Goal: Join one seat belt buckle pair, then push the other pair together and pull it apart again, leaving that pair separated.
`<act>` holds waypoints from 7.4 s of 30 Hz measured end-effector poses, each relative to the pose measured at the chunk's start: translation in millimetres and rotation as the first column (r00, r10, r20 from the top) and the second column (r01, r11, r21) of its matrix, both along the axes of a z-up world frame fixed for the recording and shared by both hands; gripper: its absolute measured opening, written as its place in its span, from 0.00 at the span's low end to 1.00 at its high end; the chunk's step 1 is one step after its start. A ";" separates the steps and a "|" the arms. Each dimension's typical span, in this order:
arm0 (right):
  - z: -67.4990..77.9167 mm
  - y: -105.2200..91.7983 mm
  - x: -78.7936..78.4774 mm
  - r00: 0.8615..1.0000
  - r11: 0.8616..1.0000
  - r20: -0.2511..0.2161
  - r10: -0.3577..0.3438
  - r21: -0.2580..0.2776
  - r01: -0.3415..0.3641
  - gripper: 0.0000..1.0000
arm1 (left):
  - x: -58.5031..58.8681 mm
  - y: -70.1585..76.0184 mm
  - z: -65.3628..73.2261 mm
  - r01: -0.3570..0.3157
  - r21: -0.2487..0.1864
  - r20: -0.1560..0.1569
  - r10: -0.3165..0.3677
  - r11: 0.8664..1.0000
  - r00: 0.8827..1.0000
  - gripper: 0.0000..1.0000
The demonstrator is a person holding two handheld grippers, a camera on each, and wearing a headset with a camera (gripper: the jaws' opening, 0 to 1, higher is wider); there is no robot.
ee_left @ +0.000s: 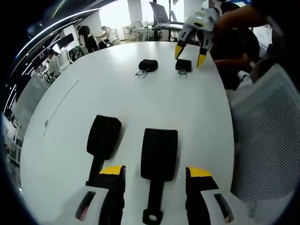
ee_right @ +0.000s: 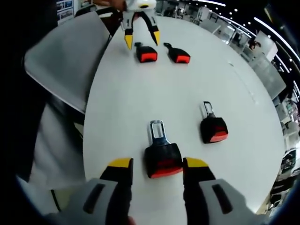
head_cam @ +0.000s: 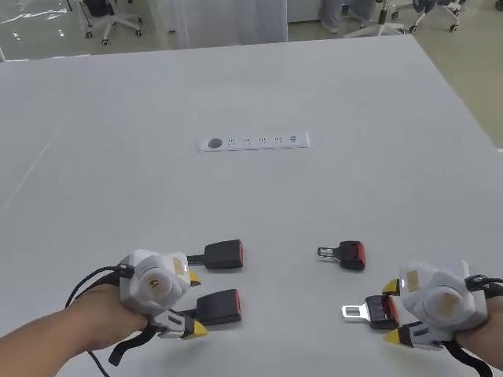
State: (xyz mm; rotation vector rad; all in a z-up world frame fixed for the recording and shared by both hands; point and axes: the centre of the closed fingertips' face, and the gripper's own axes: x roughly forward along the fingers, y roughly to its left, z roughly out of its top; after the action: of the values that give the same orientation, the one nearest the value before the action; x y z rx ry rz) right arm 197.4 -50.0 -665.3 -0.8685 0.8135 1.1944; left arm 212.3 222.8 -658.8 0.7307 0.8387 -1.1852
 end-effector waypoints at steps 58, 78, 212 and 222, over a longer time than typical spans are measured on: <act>-16.7 33.0 7.6 0.995 0.997 -0.102 -0.015 0.072 0.022 0.34 | -2.2 -1.9 -24.7 0.221 0.192 -0.094 -0.206 0.956 0.974 0.32; -14.1 126.9 9.9 0.996 0.988 -0.079 0.052 0.152 -0.040 0.34 | -3.0 -2.3 -24.5 0.245 0.196 -0.097 -0.230 0.949 0.968 0.32; 26.2 173.4 47.2 0.999 0.966 -0.012 0.048 0.255 -0.043 0.33 | 47.8 -13.4 25.1 0.108 0.081 0.023 -0.110 0.991 0.994 0.40; 11.4 114.6 80.9 1.000 0.982 0.007 -0.021 0.190 0.020 0.35 | 81.3 -6.6 19.7 0.072 0.100 0.063 -0.079 0.992 0.995 0.42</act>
State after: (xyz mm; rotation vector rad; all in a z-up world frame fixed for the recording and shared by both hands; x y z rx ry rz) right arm 278.3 64.6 -653.9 -0.7066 0.6871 1.2276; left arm 293.6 216.2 -639.1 0.8840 0.8236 -1.1870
